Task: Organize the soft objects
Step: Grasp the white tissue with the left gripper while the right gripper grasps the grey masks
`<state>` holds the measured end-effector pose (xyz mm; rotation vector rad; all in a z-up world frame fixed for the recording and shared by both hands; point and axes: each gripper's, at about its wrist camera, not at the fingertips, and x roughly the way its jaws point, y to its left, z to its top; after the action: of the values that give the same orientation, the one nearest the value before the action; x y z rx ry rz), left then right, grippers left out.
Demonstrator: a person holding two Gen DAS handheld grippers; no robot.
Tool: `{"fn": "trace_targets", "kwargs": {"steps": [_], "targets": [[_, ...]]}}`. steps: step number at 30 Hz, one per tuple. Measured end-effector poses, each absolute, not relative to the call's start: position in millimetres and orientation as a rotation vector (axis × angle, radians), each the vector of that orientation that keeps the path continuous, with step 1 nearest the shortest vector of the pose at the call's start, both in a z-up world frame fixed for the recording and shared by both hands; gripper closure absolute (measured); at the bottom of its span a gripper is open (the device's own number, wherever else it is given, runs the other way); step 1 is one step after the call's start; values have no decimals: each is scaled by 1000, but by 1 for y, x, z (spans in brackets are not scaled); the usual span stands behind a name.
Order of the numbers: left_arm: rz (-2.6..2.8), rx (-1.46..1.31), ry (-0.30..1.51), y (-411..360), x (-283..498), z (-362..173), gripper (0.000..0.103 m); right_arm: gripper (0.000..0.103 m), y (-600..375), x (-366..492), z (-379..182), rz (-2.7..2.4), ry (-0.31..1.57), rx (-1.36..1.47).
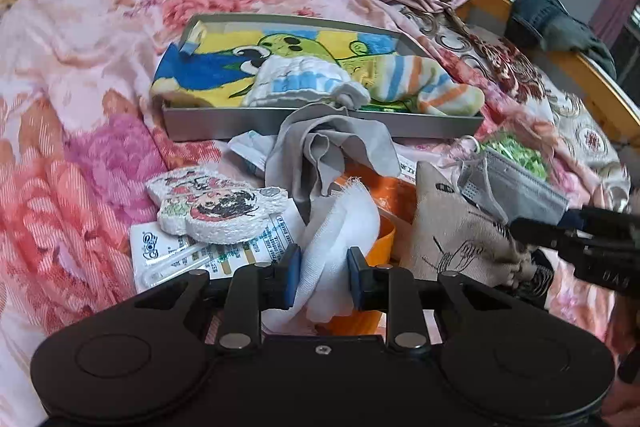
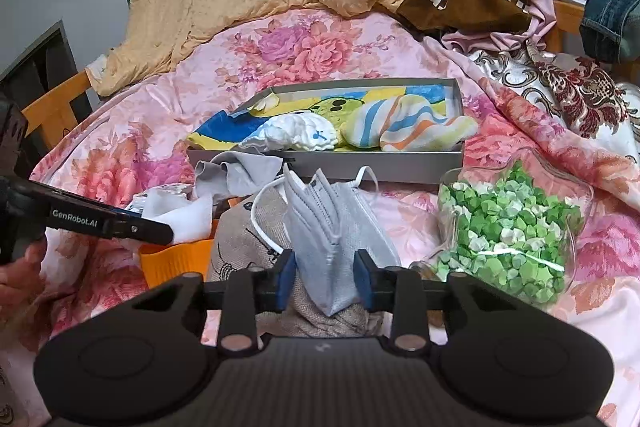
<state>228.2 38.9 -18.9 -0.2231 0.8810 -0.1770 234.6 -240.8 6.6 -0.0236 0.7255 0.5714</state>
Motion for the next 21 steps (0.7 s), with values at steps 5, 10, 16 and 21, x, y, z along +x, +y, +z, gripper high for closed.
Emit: {"fn": "trace_targets", "kwargs": {"steps": [5, 10, 16, 21], "targets": [[-175, -202, 893, 34, 229, -18, 89, 85, -240, 228, 8, 569, 709, -37], [-161, -234, 888, 37, 223, -16, 92, 89, -237, 221, 14, 576, 675, -50], [-152, -267, 846, 42, 213, -3, 93, 91, -238, 215, 24, 578, 635, -39], [-167, -286, 796, 46, 209, 13, 93, 91, -239, 215, 33, 582, 600, -20]]}}
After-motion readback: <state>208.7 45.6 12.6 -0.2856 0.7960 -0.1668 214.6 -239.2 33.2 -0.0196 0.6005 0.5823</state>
